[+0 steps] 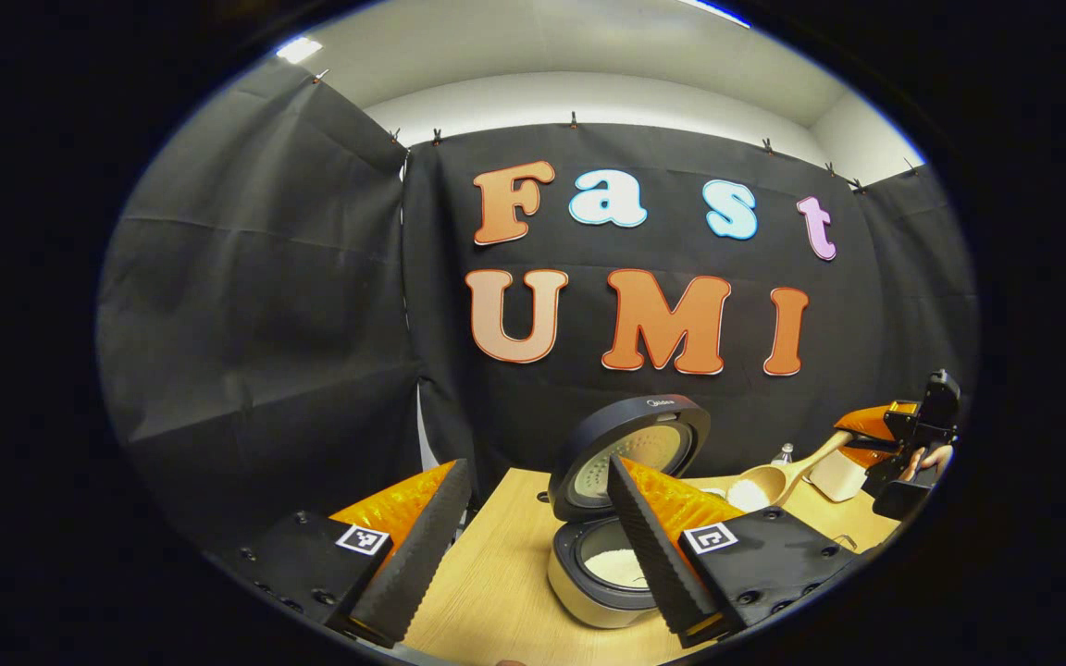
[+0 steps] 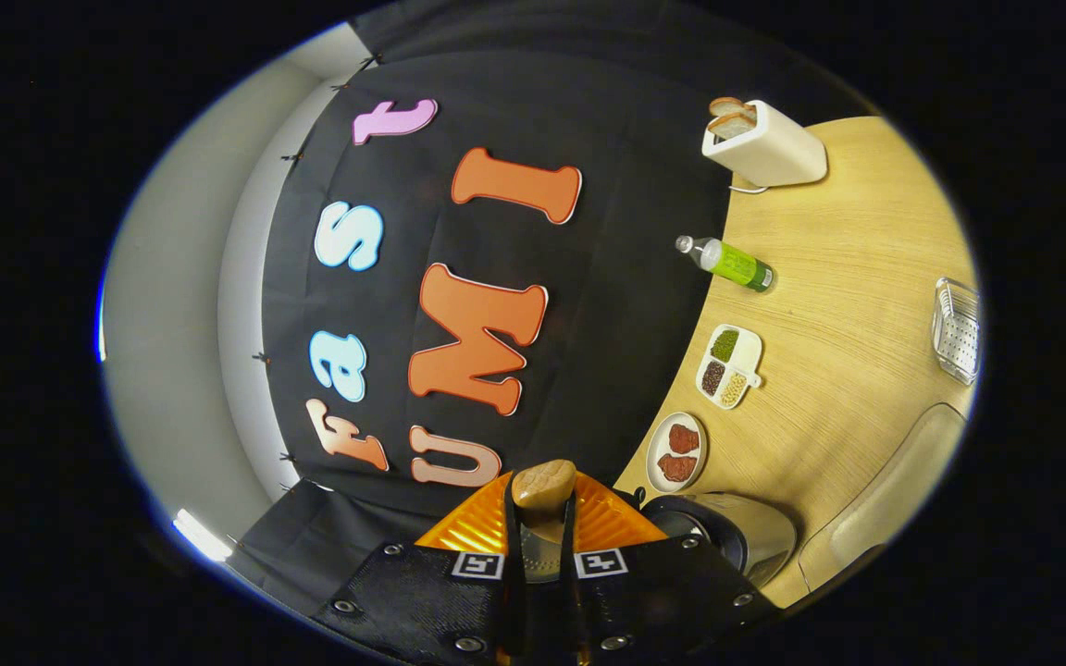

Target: Close the left gripper, press the button to open the rice cooker; take a wooden spoon from the chopstick holder with the right hand, scoop a spoonful of rice and pour it into the rice cooker, then put the wooden spoon back into the chopstick holder.

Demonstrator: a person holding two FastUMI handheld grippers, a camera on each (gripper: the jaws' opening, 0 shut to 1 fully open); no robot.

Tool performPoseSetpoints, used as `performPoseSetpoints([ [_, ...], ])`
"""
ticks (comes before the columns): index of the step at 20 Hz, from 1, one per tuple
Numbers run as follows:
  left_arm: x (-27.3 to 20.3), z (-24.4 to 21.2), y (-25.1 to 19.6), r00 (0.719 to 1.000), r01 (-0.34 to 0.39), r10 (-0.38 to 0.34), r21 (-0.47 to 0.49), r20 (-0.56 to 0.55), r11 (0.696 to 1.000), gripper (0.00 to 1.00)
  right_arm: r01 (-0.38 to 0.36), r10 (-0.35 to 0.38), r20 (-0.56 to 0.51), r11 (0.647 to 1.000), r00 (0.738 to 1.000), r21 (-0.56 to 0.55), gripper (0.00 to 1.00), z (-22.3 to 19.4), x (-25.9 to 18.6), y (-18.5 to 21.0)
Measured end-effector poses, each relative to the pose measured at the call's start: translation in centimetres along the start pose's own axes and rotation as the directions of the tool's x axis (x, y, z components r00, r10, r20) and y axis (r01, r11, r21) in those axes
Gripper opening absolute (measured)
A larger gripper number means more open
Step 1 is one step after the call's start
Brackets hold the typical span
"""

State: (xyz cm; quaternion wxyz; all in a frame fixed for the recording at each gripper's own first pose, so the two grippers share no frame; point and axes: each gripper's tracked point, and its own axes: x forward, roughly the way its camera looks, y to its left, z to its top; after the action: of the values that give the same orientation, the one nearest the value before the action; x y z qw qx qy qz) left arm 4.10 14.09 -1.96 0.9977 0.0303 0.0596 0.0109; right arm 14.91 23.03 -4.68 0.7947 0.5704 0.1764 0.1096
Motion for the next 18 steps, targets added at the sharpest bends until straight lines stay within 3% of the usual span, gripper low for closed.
performPoseSetpoints([
  [7, 0.7, -0.3, 2.5, 0.999, -0.033, 0.033, 0.008, -0.005, 0.999, 0.97, 0.009, -0.011, -0.013, 0.985, 1.000, -0.173, 0.13, -2.9, 2.6, 1.4],
  [18, 1.4, -0.7, 3.6, 0.999, -0.041, 0.042, 0.016, -0.009, 0.999, 0.98, 0.010, -0.016, -0.019, 0.962, 1.000, -0.272, 0.13, -4.8, 3.8, 1.5],
])
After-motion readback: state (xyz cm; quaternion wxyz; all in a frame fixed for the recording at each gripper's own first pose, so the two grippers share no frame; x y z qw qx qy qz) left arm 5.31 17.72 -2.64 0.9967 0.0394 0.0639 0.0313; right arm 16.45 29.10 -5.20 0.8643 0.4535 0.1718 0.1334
